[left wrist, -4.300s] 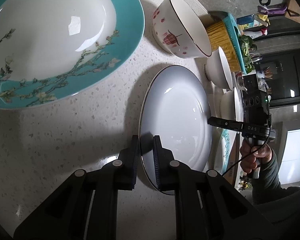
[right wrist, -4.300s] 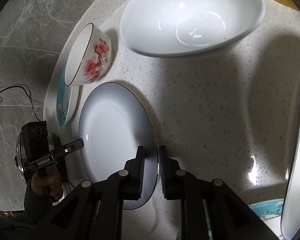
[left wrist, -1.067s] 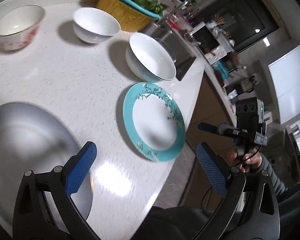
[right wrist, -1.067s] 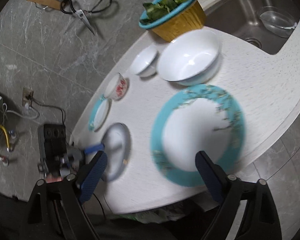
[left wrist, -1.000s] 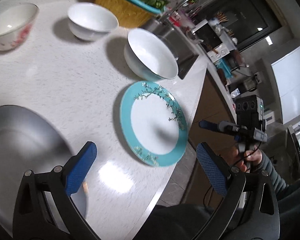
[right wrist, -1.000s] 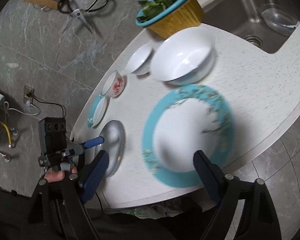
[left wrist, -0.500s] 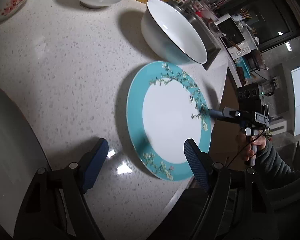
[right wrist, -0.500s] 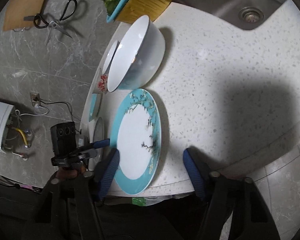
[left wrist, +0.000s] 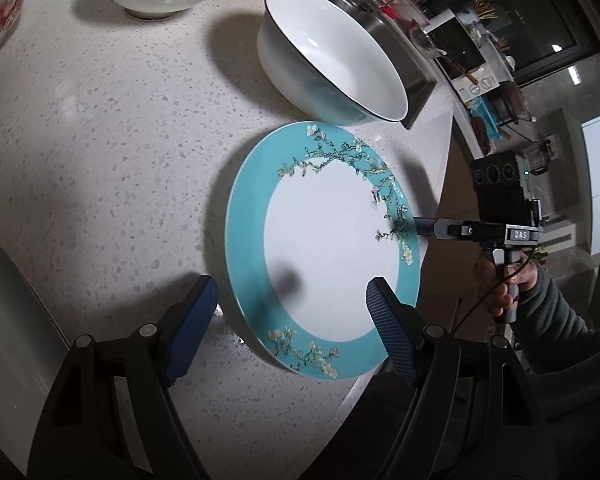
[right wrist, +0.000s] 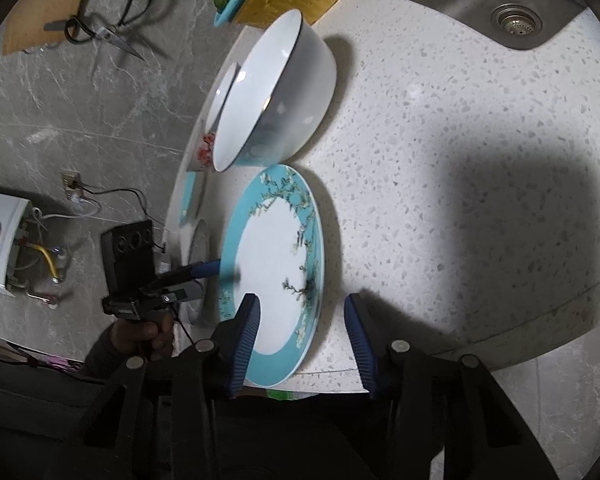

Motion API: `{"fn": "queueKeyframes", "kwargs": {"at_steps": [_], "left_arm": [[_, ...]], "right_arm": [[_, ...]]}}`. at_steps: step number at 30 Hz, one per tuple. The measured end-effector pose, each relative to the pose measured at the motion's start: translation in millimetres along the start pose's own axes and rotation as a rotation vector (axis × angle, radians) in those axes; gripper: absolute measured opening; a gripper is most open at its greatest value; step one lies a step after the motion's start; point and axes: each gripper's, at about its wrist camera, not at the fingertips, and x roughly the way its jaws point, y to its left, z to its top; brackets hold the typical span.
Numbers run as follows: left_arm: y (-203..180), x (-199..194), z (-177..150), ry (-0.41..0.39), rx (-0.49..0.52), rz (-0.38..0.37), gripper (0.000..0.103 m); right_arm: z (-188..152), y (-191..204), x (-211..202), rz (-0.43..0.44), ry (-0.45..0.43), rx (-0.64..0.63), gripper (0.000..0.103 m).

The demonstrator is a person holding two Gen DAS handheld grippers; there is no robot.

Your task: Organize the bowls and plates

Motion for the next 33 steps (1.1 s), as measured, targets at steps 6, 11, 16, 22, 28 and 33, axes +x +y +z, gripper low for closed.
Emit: {"fn": "queueKeyframes", "kwargs": {"at_steps": [6, 11, 16, 22, 28, 33], "left_arm": [[-10.0, 8.1, 2.3, 0.007, 0.017, 0.014, 0.073], [-11.9, 8.8, 4.7, 0.007, 0.011, 0.075, 0.055], [1.5, 7.5, 7.7, 0.012, -0.050, 0.134, 0.017], [-5.3, 12.2, 15.9, 0.046, -0.052, 0.187, 0.017], [-0.1, 13.7, 19.8, 0.074, -0.038, 0.159, 0.015], [8.9, 11.9, 21.4, 0.071, -0.063, 0.127, 0.011]], "right_arm": [[-0.2, 7.0, 16.1, 0.015, 0.039, -0.022, 0.045], [7.0, 3.5, 17.1, 0.034, 0.028, 0.015, 0.047], [11.5, 6.2, 16.3, -0.007, 0.028, 0.045, 0.047], [15.9, 11.7, 17.8, -0.128, 0.045, 0.088, 0.029], [15.5, 6.5, 15.1, -0.169, 0.044, 0.095, 0.011], [13.5, 9.6, 14.4, -0.190, 0.049, 0.076, 0.011]]}}
